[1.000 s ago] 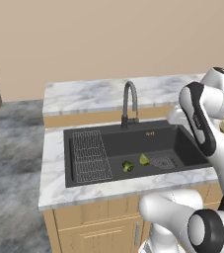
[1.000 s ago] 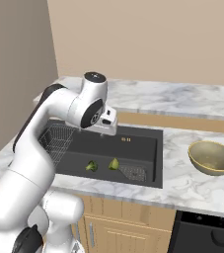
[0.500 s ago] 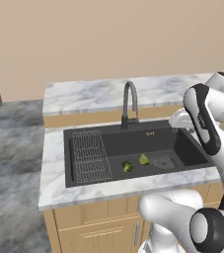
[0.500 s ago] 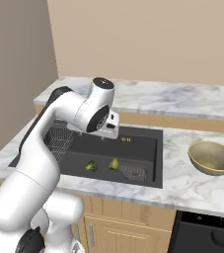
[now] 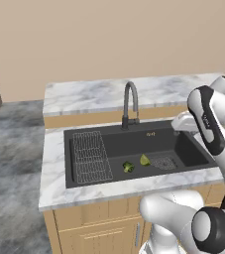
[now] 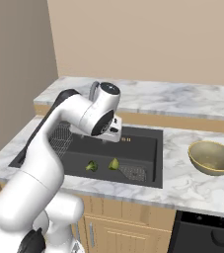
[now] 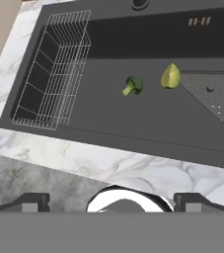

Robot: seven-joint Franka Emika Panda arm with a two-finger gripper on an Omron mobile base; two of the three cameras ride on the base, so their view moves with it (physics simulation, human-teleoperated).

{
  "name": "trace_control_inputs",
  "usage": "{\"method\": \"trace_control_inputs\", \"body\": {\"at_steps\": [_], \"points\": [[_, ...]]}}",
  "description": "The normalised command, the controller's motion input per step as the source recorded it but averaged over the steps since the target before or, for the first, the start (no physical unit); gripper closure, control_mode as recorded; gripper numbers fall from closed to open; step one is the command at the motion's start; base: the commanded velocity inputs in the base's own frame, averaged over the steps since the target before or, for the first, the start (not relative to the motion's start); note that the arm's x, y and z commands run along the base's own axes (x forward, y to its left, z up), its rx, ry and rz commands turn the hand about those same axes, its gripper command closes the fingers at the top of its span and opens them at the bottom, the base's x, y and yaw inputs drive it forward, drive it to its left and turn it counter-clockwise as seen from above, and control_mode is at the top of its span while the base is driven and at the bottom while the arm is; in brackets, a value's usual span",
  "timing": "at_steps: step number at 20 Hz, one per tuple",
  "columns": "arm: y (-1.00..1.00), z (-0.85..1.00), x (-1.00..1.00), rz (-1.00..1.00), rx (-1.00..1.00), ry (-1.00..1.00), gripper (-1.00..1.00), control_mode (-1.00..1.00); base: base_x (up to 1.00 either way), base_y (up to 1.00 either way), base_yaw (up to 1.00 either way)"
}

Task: Remove the broccoli and lemon wedge from the sink. Then move the bowl and cup from the counter to the sink for washing.

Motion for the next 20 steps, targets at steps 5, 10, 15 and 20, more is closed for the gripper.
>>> {"method": "trace_control_inputs", "body": {"at_steps": [5, 10, 15, 20], "points": [[-0.05, -0.15, 0.04, 0.00, 0.00, 0.00, -1.00, -1.00, 0.00, 0.00, 0.00], [-0.02, -0.18, 0.08, 0.00, 0.00, 0.00, -1.00, -1.00, 0.00, 0.00, 0.00], [-0.01, -0.18, 0.12, 0.00, 0.00, 0.00, -1.00, -1.00, 0.00, 0.00, 0.00], [0.00, -0.17, 0.16, 0.00, 0.00, 0.00, -1.00, -1.00, 0.00, 0.00, 0.00]]}}
